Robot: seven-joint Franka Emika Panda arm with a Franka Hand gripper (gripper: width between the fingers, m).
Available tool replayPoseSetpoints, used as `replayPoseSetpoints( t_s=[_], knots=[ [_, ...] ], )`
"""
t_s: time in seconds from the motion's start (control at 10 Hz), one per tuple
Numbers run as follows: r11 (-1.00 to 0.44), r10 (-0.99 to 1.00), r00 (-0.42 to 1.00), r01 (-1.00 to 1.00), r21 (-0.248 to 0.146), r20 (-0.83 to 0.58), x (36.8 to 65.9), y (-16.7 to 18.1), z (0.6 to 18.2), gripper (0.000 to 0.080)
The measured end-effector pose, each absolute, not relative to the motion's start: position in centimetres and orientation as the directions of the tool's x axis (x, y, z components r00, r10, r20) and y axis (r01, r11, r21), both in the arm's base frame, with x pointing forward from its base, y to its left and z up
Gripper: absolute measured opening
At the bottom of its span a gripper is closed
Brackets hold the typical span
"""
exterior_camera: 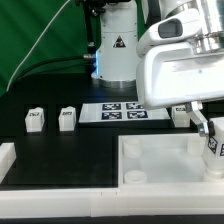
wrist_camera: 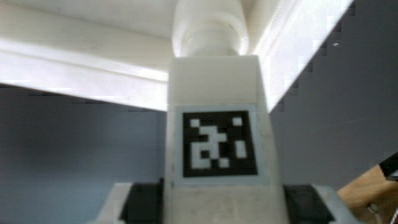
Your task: Assemble one leg
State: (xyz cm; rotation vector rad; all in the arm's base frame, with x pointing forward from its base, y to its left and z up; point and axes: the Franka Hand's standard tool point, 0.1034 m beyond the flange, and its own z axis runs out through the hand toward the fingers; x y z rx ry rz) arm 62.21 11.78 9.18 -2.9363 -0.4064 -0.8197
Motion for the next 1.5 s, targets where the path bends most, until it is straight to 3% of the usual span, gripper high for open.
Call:
replayPoseSetpoints(
  t_s=[0.9, 1.0, 1.1, 1.5],
  knots=[
    [-0.965, 0.228, 0.799, 0.263, 0.018, 0.557, 62.42, 11.51, 8.57, 0.0294],
    [-0.965, 0.229, 0.799, 0.263, 0.018, 0.556, 62.43, 11.50, 8.59, 0.0487],
    [-0.965, 0.229, 0.799, 0.263, 0.018, 0.557, 62.46, 11.48, 8.66, 0.0613],
    [-0.964, 0.231, 0.798, 0.264, 0.022, 0.557, 62.55, 11.20, 8.74, 0.0648]
  ],
)
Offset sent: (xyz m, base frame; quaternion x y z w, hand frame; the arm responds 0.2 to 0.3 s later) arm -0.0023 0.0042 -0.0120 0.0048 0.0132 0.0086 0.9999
